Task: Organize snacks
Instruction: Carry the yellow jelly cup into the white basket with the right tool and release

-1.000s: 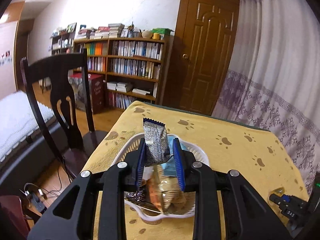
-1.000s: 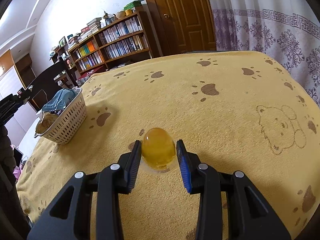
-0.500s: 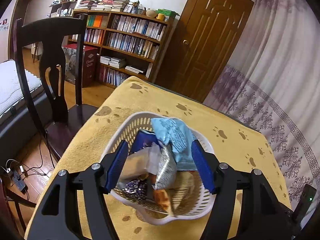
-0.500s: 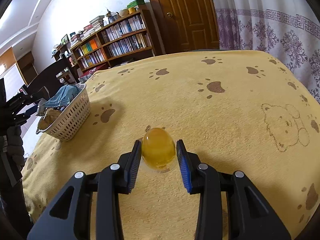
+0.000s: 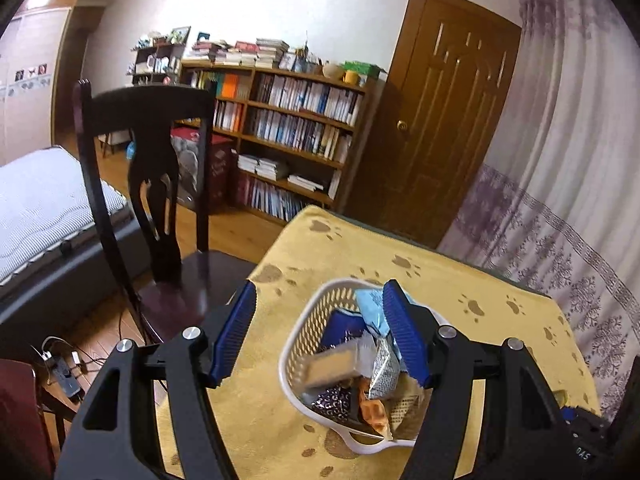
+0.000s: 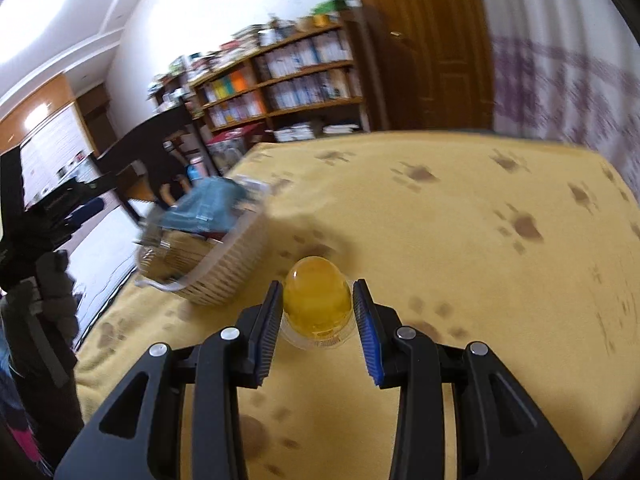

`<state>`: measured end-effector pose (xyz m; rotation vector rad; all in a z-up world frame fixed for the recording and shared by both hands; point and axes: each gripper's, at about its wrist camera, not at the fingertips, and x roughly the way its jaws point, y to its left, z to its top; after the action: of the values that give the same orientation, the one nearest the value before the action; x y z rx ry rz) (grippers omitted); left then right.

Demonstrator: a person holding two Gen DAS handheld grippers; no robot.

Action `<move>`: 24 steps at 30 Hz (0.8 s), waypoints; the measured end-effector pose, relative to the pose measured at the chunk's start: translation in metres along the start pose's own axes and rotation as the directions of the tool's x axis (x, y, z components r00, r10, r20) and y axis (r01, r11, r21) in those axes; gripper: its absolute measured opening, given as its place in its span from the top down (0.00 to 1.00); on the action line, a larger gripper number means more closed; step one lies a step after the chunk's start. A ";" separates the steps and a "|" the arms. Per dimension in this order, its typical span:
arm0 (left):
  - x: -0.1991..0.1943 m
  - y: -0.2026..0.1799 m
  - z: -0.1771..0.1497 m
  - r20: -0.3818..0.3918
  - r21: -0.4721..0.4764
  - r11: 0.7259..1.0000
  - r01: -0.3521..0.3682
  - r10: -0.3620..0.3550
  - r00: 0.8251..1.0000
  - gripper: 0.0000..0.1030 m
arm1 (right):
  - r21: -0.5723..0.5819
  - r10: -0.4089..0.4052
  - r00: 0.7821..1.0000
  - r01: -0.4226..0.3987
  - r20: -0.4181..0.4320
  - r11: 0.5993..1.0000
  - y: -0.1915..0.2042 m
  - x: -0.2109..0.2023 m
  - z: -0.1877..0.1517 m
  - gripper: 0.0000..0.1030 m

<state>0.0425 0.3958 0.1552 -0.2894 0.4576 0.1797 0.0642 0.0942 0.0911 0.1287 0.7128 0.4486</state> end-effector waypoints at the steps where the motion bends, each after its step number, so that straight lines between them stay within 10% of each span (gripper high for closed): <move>1: -0.003 0.001 0.001 0.010 0.000 1.000 -0.003 0.003 1.000 0.33 | -0.018 0.011 1.000 -0.011 0.001 1.000 0.009 0.002 0.005 0.65; 13: -0.023 0.005 0.008 0.069 -0.016 1.000 -0.012 0.013 0.998 0.32 | -0.204 0.057 0.998 -0.064 -0.042 0.977 0.110 0.053 0.040 0.66; 24: -0.029 0.008 0.007 0.083 -0.037 0.999 -0.014 0.017 0.996 0.30 | -0.109 0.035 0.998 -0.040 -0.052 0.993 0.092 0.067 0.040 0.66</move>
<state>0.0180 0.4023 0.1724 -0.3129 0.3746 0.2145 0.1024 0.2076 0.1049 0.0275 0.7344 0.5274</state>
